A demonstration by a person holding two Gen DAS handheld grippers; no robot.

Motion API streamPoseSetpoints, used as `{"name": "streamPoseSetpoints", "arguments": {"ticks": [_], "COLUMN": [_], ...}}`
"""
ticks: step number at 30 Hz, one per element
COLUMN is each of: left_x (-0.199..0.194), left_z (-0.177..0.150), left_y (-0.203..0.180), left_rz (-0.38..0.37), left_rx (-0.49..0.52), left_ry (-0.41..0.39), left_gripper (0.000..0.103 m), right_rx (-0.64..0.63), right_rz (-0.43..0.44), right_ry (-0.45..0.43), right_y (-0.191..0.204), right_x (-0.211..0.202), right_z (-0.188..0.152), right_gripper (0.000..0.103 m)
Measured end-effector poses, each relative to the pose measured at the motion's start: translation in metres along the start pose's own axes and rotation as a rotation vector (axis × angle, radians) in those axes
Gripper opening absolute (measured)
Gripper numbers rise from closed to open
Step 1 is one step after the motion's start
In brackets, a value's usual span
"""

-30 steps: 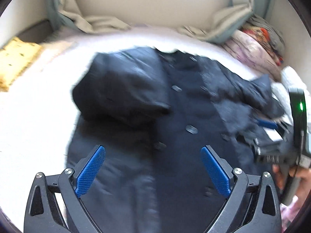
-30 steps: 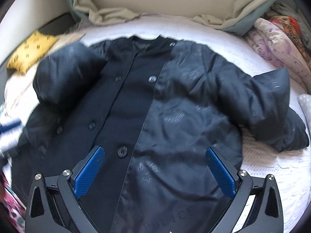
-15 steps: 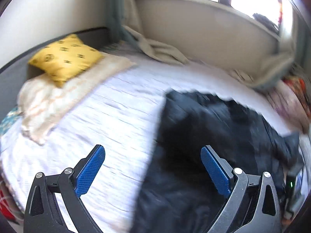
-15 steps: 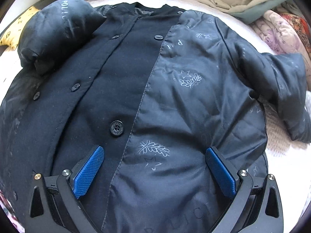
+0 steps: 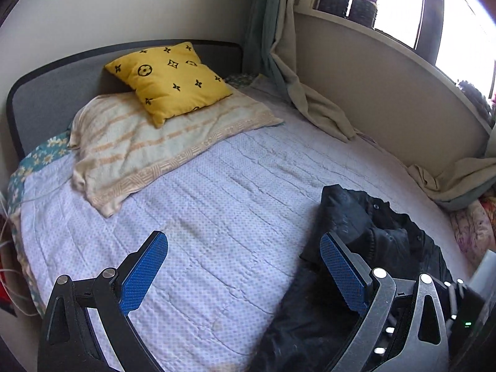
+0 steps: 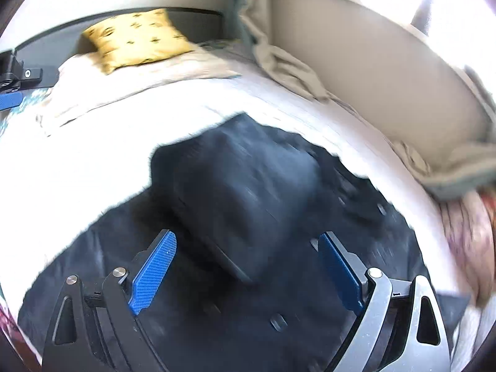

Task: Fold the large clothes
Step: 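Grasp the other sleeve's knit cuff with the right gripper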

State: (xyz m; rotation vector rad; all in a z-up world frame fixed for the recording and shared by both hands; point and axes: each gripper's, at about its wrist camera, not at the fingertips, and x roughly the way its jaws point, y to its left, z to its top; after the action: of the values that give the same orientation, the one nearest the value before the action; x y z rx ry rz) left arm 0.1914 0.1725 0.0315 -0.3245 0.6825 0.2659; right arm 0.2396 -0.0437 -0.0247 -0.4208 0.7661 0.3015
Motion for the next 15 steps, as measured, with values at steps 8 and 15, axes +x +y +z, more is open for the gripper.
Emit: {"name": "streamPoseSetpoints", "arguments": {"ticks": [8, 15], "left_x": [0.000, 0.004], "left_z": [-0.001, -0.002], "left_y": [-0.003, -0.007], "left_rz": [-0.013, -0.006], "left_rx": [0.003, 0.009], "left_ry": [0.011, 0.020], "left_gripper": [0.101, 0.101], "right_rx": [-0.161, -0.034], "right_rz": [-0.083, -0.124], "right_ry": [0.103, 0.103], "right_y": [0.039, 0.006], "right_x": [0.065, 0.071], "right_z": [0.006, 0.002], "right_gripper": [0.092, 0.051]}}
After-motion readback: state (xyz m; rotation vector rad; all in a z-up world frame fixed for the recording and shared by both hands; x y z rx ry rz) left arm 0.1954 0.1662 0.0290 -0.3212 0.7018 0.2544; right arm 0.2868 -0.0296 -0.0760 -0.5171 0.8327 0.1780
